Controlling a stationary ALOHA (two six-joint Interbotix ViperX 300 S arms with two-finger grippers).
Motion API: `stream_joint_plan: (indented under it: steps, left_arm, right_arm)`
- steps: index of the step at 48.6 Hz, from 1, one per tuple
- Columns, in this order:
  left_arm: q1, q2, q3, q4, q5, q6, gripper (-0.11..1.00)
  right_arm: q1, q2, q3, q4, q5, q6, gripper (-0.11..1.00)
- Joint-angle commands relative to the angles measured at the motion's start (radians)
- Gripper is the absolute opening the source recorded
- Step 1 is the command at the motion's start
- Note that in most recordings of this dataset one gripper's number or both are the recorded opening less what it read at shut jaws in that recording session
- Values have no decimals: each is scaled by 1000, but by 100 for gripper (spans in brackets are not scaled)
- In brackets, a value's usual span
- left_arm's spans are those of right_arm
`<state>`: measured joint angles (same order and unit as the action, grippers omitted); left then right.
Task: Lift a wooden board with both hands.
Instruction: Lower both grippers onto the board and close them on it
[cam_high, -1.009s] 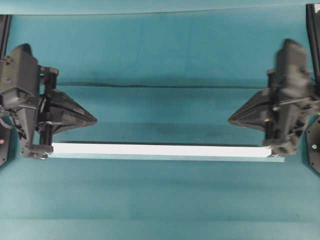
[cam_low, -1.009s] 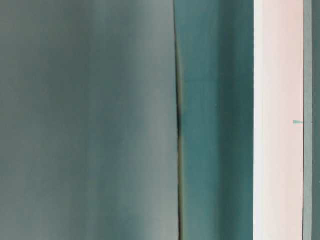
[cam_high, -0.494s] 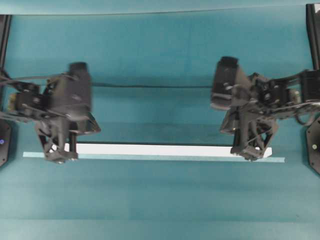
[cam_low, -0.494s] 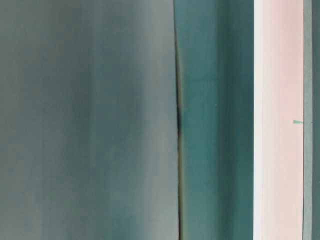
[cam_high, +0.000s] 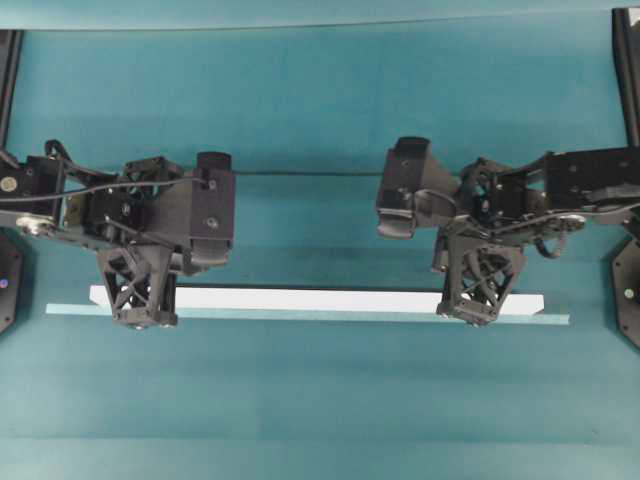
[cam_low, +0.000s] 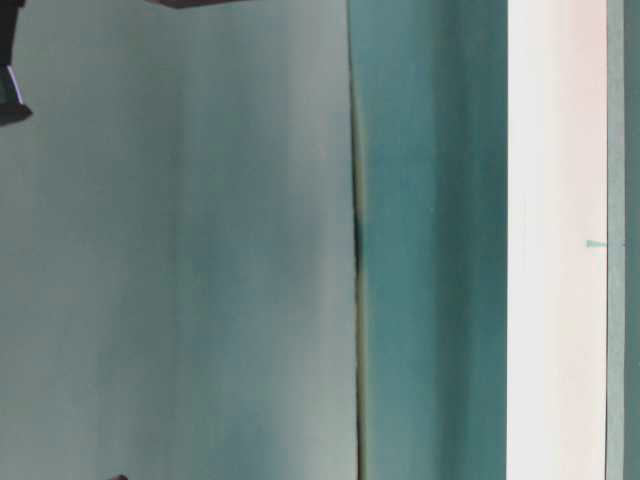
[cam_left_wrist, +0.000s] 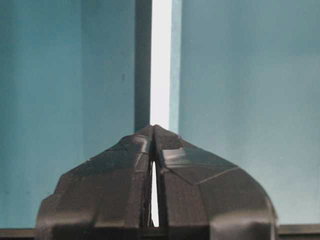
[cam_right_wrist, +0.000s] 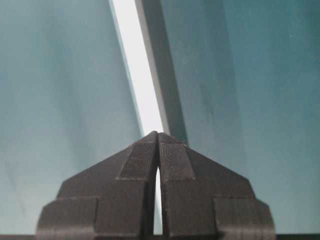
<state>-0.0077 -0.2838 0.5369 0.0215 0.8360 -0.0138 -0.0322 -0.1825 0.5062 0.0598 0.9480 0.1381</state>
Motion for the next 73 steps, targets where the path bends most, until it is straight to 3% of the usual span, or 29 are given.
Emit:
stream_joint_plan:
  steps: [1,6,10,21,26,73]
  left_arm:
    - [2,-6,-18,2,-2,11,0]
    - [9,-2,-15,2,-6,21,5]
    - [20,3,-5,5,-8,12,16]
    - [5,11,40,5,-67,21,80]
    - [-5,21,57,2,-91,21,98]
    - [-6,153,169,5,-313,5,99]
  right_arm:
    - [5,3,-11,-2,-14,-46,3]
    - [9,6,-11,12,-18,-87,8]
    - [12,8,-9,20,-21,-107,18]
    - [31,12,17,12,-58,-107,80]
    - [38,14,26,2,-87,-103,95]
    - [55,117,112,3,-238,-103,95]
